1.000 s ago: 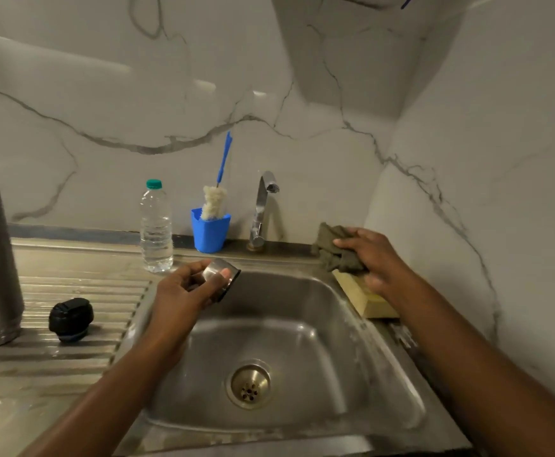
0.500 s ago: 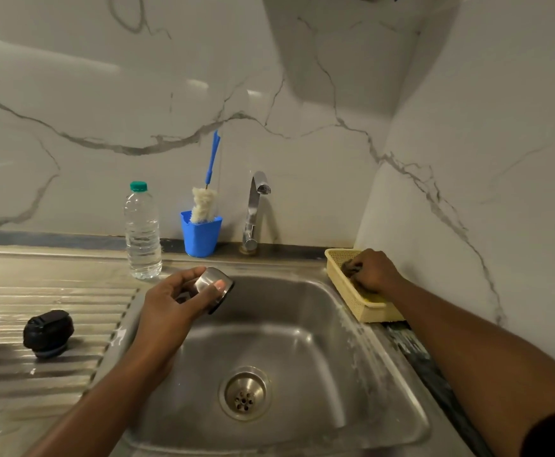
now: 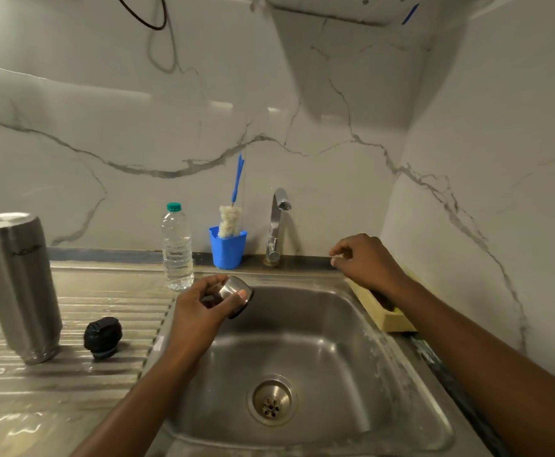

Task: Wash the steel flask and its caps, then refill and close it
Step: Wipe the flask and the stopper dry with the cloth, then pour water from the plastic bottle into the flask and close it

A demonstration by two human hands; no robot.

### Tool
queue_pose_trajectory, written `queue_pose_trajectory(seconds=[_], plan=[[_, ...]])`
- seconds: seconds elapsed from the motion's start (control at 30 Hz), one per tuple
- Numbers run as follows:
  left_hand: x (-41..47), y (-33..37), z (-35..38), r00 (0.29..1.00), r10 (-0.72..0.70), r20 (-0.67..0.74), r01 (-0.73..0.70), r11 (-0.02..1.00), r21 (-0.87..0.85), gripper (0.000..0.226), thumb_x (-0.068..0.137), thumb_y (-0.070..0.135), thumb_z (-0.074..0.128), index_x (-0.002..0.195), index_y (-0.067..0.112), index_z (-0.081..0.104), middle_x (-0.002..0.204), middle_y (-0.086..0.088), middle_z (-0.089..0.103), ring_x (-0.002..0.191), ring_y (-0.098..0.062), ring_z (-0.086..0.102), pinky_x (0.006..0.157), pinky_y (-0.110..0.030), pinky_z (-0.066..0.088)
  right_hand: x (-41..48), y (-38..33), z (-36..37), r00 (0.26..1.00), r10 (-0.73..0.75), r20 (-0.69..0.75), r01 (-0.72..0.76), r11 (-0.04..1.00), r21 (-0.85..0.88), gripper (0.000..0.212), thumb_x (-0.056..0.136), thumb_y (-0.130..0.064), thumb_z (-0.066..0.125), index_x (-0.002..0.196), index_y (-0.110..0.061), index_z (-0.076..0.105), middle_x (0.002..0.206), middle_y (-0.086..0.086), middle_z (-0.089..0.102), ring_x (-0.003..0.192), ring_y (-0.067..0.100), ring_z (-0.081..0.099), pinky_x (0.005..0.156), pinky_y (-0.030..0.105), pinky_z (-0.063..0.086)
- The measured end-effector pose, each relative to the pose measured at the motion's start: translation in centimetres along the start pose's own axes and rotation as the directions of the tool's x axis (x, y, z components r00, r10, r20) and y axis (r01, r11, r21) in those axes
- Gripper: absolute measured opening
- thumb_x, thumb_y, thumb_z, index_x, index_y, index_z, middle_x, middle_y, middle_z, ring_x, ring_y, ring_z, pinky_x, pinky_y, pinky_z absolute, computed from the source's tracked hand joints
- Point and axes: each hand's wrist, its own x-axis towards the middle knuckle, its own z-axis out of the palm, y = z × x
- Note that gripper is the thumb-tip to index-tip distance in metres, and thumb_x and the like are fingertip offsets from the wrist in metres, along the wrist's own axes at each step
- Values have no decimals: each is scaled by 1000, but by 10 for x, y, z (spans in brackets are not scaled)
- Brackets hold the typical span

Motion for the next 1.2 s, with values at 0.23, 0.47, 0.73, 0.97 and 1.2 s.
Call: queue_pose_trajectory(seconds=[0.23,0.47,0.73,0.97,1.2], plan=[[18,30,-30,996,16,-83,1,980,198,55,74,27,95,124,22,71,109,3,73,92,-10,72,81,-25,56,-59,-80,52,993,-115,-2,112,958,266,15,89,-33,74,102,-32,82,99,-17,78,92,0,70,88,26,56],[64,46,-76,1000,-4,-20,16,722,692,35,78,22,84,107,9,71,101,-8,73,93,-27,70,79,-36,59,-88,-99,109,996,-94,6,77,847,526,13,93,-23,74,92,-35,77,90,-20,75,90,-15,65,73,-1,44],[106,17,-103,985,-171,-6,71,372,926,32,89,26,76,113,8,67,99,-8,68,92,-25,66,77,-34,57,-101,-88,142,996,-93,-4,81,848,523,10,90,-22,76,91,-31,81,89,-22,77,89,-8,70,87,25,59],[114,1,-108,963,-266,-34,117,302,946,45,83,28,84,118,8,64,112,-10,68,99,-26,66,79,-34,58,-101,-84,145,996,-89,-15,83,841,535,9,90,-24,76,92,-30,82,91,-25,77,91,-9,70,87,24,59],[127,6,-113,964,-265,-23,130,396,909,95,73,50,92,147,9,50,142,-13,58,126,-30,57,104,-42,52,-100,-81,150,998,-68,7,53,838,543,8,91,-28,76,90,-34,81,89,-27,76,90,-8,70,85,25,59]])
